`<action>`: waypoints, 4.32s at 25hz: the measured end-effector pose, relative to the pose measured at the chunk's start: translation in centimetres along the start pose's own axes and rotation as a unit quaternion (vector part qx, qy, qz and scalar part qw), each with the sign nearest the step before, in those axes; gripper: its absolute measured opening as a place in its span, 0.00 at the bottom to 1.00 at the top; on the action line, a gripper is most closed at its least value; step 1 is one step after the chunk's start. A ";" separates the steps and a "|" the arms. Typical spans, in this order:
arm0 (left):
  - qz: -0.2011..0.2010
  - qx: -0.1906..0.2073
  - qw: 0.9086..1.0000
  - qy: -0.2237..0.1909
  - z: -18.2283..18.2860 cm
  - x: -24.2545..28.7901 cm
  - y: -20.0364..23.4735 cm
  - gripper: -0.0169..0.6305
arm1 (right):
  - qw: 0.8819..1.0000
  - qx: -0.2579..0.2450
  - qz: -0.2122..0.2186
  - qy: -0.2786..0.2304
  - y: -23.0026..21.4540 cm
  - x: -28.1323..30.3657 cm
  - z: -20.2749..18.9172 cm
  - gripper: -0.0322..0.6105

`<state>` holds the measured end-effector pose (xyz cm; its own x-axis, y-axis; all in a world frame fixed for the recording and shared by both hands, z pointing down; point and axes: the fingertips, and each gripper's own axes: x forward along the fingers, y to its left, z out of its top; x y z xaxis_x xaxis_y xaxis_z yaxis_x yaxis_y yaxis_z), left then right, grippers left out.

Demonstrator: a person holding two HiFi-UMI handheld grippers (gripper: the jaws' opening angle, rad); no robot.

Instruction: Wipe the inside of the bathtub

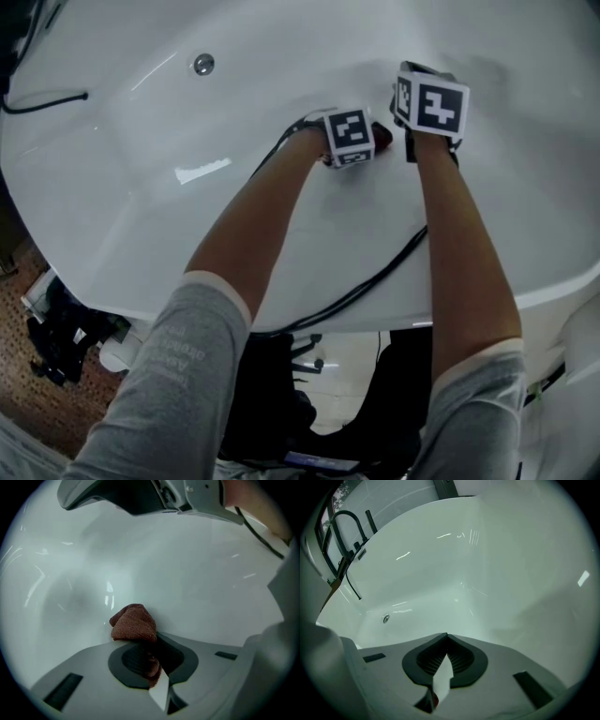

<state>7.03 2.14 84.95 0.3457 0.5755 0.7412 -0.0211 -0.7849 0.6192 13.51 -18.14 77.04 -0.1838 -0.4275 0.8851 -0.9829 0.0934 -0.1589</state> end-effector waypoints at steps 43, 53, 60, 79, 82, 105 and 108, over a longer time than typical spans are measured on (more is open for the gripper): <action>-0.042 -0.042 0.996 -0.069 8.0 -18.7 -25.2 0.07 | 0.998 0.035 -0.052 -0.032 2.1 -33.9 6.3 0.06; -0.003 -0.050 0.993 -0.104 8.7 -23.2 -29.4 0.08 | 0.997 0.043 -0.047 -0.035 3.4 -40.2 5.3 0.06; 0.108 -0.047 0.973 -0.200 9.2 -31.8 -31.1 0.08 | 0.994 0.041 -0.036 -0.099 5.3 -45.7 6.3 0.06; 0.388 -0.017 0.832 -0.396 1.0 -55.1 -43.7 0.09 | 0.964 0.122 -0.031 -0.235 14.4 -65.7 -2.9 0.06; 0.424 -0.025 0.804 -0.416 0.7 -57.4 -46.8 0.09 | 0.958 0.120 -0.011 -0.259 14.6 -68.6 -3.3 0.06; 0.522 -0.093 0.725 -0.439 -8.0 -56.9 -60.7 0.09 | 0.956 0.013 0.064 -0.287 20.5 -75.5 -8.1 0.06; 0.514 -0.089 0.729 -0.442 -9.6 -57.8 -60.3 0.09 | 0.953 0.010 0.053 -0.298 22.0 -76.4 -7.3 0.06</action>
<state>-20.69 18.45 7.25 0.5294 -0.7319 0.4291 -0.7906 -0.6091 -0.0636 6.05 23.09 9.14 -0.2522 -0.8517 0.4594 -0.9572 0.1499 -0.2474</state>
